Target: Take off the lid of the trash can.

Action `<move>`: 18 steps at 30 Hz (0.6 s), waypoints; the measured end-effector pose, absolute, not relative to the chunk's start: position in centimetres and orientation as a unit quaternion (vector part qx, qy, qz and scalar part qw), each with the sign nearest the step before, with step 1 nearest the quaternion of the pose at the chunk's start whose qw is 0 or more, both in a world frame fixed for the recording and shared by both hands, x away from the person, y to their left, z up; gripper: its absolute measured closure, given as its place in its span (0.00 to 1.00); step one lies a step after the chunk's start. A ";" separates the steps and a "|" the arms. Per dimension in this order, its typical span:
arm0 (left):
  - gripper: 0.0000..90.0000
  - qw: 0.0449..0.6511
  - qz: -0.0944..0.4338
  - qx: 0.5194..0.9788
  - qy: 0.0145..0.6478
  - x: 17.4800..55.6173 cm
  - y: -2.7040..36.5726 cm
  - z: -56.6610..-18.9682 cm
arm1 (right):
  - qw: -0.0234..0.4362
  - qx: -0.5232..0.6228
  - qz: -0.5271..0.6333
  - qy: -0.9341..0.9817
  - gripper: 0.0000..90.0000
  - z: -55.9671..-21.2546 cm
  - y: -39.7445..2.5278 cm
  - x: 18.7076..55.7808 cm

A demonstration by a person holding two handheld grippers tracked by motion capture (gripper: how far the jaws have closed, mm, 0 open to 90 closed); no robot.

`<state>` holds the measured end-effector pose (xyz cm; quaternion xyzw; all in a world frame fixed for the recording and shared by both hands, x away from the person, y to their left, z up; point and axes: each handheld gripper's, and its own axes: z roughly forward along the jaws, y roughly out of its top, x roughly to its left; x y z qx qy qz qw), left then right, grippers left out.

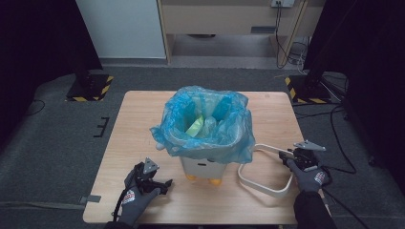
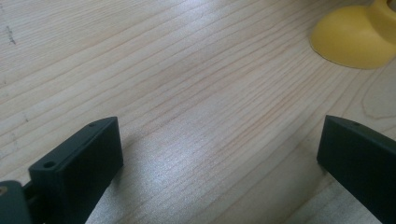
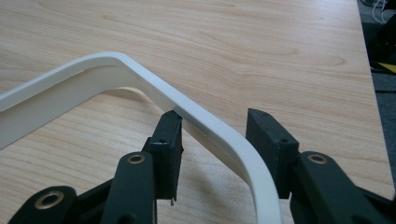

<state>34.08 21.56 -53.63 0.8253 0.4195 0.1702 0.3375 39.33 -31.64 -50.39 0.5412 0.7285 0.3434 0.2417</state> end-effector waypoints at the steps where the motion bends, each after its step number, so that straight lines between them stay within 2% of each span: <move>1: 0.00 0.337 0.170 0.825 0.419 34.1 21.6 -53.6 | 0.240 0.542 0.343 0.729 0.63 -50.5 -31.7 39.3; 18: 0.00 0.338 0.170 0.825 0.420 34.1 21.6 -53.6 | 0.199 0.550 0.326 0.743 0.61 -51.8 -31.8 39.5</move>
